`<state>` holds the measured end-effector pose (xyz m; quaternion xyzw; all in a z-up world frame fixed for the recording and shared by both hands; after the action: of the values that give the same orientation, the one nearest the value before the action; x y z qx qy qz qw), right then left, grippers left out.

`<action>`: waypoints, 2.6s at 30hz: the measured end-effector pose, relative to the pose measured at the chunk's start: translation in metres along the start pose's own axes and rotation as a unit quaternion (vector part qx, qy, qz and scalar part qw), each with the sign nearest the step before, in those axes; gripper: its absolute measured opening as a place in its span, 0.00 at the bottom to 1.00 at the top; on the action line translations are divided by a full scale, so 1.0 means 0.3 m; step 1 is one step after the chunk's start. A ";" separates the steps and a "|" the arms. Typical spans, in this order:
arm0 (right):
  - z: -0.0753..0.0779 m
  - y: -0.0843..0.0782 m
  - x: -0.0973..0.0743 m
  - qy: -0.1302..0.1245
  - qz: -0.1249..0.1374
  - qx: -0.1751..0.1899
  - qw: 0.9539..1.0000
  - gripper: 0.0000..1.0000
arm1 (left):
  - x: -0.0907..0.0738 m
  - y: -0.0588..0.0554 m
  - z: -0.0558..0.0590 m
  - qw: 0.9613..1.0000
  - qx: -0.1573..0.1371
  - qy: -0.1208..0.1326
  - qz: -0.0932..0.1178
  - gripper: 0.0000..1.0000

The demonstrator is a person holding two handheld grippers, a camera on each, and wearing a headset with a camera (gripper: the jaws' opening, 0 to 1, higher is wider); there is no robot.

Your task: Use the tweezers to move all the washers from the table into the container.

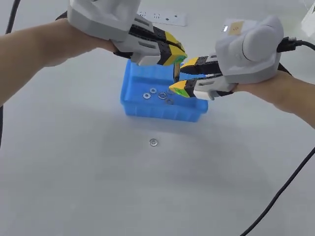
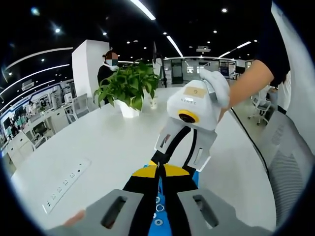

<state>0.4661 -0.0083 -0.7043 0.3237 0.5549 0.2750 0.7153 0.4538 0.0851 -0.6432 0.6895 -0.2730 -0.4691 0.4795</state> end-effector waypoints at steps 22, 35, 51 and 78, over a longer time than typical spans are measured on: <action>-0.116 -0.034 -0.184 -0.038 0.027 0.036 0.998 0.29 | -0.147 0.084 0.051 0.999 0.008 0.039 0.013 0.06; -0.186 -0.053 -0.250 -0.071 0.055 0.071 0.993 0.31 | -0.215 0.092 0.110 0.998 -0.006 0.057 0.020 0.06; -0.284 -0.099 -0.294 -0.077 0.064 0.099 0.990 0.31 | -0.252 0.087 0.198 0.997 -0.011 0.070 0.023 0.06; -0.399 -0.144 -0.305 -0.068 0.076 0.130 0.986 0.31 | -0.198 -0.047 0.420 0.998 -0.053 0.039 0.007 0.06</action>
<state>0.3299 -0.0858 -0.7022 0.4731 0.5102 0.2315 0.6799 0.3138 0.0888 -0.6458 0.6795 -0.2334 -0.4522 0.5286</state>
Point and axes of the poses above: the centre of the closed fingertips' face, and the gripper's own axes: x roughly forward along the fingers, z roughly to its right, y roughly out of its top, the point moved 7 cm from there along -x, roughly backward along the fingers
